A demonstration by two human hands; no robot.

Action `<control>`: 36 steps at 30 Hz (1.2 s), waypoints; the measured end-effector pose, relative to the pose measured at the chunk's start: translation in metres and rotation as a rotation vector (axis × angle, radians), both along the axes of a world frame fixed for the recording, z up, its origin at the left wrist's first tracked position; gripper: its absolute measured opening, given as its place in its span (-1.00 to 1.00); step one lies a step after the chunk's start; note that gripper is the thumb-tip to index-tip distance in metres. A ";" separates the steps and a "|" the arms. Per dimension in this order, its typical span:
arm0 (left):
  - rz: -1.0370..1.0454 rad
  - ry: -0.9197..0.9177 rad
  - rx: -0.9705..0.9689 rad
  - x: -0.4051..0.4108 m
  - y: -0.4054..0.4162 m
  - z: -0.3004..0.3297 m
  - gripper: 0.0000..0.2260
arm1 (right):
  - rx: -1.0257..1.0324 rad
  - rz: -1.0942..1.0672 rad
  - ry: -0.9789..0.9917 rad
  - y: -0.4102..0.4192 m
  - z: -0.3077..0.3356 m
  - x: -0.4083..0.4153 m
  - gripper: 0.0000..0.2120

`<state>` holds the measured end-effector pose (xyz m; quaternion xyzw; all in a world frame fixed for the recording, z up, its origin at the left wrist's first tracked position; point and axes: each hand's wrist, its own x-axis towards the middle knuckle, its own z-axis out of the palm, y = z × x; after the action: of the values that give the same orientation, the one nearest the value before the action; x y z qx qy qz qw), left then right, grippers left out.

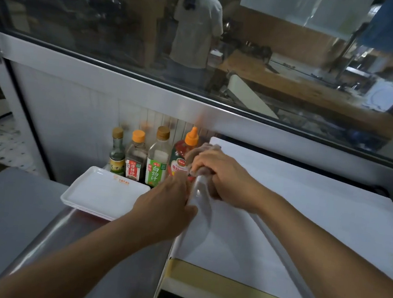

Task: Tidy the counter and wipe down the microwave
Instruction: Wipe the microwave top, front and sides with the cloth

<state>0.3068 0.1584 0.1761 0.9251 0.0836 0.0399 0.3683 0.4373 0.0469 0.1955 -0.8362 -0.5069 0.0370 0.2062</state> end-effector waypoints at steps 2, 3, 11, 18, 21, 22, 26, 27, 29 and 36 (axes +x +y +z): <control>0.013 -0.062 0.051 -0.001 -0.001 0.000 -0.79 | 0.060 0.090 -0.006 -0.010 0.001 -0.020 -0.69; 0.030 -0.102 0.075 -0.003 -0.002 0.001 -0.76 | 0.088 0.132 -0.015 -0.015 -0.001 -0.027 -0.69; 0.145 -0.033 0.089 -0.002 -0.008 -0.004 -0.73 | 0.001 -0.109 0.083 -0.048 -0.006 0.029 -0.52; 0.167 -0.092 0.242 -0.004 -0.030 0.012 -0.72 | 0.059 -0.088 -0.019 -0.084 -0.011 -0.020 -0.59; 0.136 -0.151 0.293 -0.005 -0.046 0.010 -0.77 | 0.036 0.001 -0.073 -0.124 -0.017 -0.050 -0.60; 0.134 -0.145 0.305 -0.005 -0.050 0.009 -0.77 | 0.014 0.000 -0.080 -0.131 -0.015 -0.046 -0.59; 0.130 -0.100 0.378 -0.007 -0.054 0.007 -0.77 | -0.063 -0.112 -0.063 -0.136 -0.006 0.004 -0.59; 0.131 -0.087 0.389 -0.006 -0.056 0.008 -0.76 | -0.078 -0.167 -0.079 -0.136 -0.004 0.017 -0.60; 0.147 -0.068 0.424 -0.005 -0.060 0.010 -0.74 | -0.101 -0.256 -0.111 -0.135 -0.004 0.027 -0.59; 0.111 -0.116 0.448 0.002 -0.088 0.005 -0.70 | -0.024 -0.041 -0.097 -0.189 -0.018 -0.043 -0.54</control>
<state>0.3085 0.0700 0.1814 0.9739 0.1021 0.1308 0.1552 0.3945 -0.1423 0.1777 -0.8496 -0.4985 -0.0016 0.1723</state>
